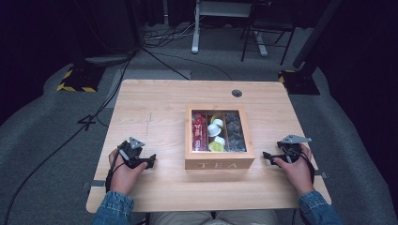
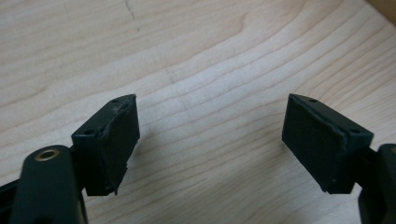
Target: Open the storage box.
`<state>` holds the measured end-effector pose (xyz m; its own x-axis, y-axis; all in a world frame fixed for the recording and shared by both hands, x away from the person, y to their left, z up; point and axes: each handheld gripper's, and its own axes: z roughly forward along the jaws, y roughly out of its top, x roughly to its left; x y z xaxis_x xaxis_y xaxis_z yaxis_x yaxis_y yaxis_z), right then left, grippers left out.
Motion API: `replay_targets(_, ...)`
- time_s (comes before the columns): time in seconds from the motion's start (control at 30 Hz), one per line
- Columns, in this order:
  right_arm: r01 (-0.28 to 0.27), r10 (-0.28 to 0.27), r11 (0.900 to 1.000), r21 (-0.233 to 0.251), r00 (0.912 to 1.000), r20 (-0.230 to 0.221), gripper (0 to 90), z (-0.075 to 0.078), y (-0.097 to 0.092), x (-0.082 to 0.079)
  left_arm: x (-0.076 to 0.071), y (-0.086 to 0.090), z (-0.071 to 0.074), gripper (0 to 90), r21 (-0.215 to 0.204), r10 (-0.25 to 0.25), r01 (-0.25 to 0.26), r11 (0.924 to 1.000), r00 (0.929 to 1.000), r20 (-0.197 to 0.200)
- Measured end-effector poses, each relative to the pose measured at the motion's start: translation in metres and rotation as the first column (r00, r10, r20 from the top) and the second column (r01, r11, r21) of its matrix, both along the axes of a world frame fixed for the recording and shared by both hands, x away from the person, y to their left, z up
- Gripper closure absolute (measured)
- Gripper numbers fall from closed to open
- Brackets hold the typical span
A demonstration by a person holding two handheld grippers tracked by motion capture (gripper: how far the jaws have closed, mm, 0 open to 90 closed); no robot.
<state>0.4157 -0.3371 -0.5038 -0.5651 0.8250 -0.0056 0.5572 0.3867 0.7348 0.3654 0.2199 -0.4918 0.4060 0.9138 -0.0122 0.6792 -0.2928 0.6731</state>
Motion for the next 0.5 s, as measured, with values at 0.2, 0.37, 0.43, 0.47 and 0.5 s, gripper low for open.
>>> replay_targets(0.2, -0.001, 0.001, 1.0000, 0.001, 1.0000, 0.001, 14.6, 0.000, 0.000, 0.000, -0.007, -0.004, 0.016, 23.6, -0.020, -0.026, 0.027, 0.9995, 0.9996, 0.008)
replay_targets(0.37, 0.001, -0.001, 1.0000, 0.002, 1.0000, 0.001, 15.2, 0.000, 0.000, 0.000, -0.013, -0.011, 0.028, 24.7, -0.017, -0.058, 0.058, 0.9982, 0.9981, 0.019)
replay_targets(0.43, 0.000, 0.000, 1.0000, 0.002, 1.0000, 0.001, 15.3, 0.000, 0.000, 0.000, -0.014, -0.013, 0.033, 25.1, -0.019, -0.069, 0.069, 0.9974, 0.9972, 0.030)
replay_targets(0.47, 0.000, 0.000, 1.0000, 0.002, 1.0000, 0.001, 15.5, 0.000, -0.001, 0.000, -0.015, -0.014, 0.036, 25.3, -0.017, -0.077, 0.077, 0.9969, 0.9964, 0.036)
replay_targets(0.5, 0.001, -0.001, 1.0000, 0.003, 1.0000, 0.001, 15.6, 0.000, -0.001, 0.000, -0.017, -0.016, 0.039, 25.5, -0.018, -0.080, 0.081, 0.9966, 0.9959, 0.042)
